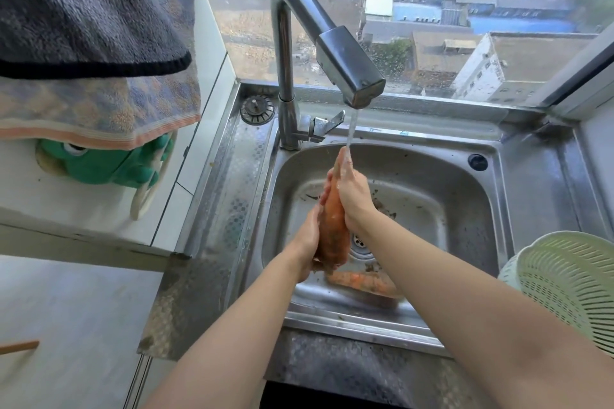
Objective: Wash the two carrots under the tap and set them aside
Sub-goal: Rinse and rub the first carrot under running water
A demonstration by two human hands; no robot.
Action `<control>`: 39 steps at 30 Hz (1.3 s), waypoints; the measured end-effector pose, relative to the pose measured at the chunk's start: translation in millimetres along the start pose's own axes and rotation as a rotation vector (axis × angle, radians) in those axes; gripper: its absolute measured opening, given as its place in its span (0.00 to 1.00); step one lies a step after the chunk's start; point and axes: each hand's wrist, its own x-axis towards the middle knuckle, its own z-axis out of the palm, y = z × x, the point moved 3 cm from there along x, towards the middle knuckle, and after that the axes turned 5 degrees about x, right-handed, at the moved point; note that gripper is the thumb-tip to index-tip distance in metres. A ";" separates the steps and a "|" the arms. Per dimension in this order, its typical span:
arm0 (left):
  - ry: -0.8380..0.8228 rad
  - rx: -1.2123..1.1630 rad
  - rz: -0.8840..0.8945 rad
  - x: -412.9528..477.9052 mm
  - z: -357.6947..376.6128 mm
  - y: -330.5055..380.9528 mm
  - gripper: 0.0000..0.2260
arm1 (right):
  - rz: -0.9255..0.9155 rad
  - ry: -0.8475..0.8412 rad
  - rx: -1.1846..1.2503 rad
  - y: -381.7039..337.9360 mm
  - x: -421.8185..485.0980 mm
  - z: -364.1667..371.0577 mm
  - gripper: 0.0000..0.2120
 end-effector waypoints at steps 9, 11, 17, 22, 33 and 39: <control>-0.018 -0.046 0.186 -6.2 0.1 7.6 0.33 | 0.086 -0.208 0.249 -1.8 1.2 -11.8 0.13; -0.071 -0.014 0.158 -6.4 5.6 5.9 0.31 | 0.070 -0.187 0.187 -2.5 0.3 -6.4 0.15; -0.055 -0.130 0.144 -8.5 3.8 1.0 0.36 | 0.079 -0.350 0.172 -7.0 -2.2 -12.8 0.09; -0.065 -0.077 0.148 -10.3 14.5 -2.9 0.31 | 0.105 -0.224 0.149 0.7 -0.7 -10.9 0.17; 0.065 0.066 0.020 -4.4 23.6 -2.7 0.33 | 0.145 -0.382 -0.418 9.3 -19.4 -44.4 0.16; 0.281 -0.173 0.341 2.1 8.5 31.8 0.15 | -0.119 -0.476 -0.869 4.2 -11.3 -59.2 0.18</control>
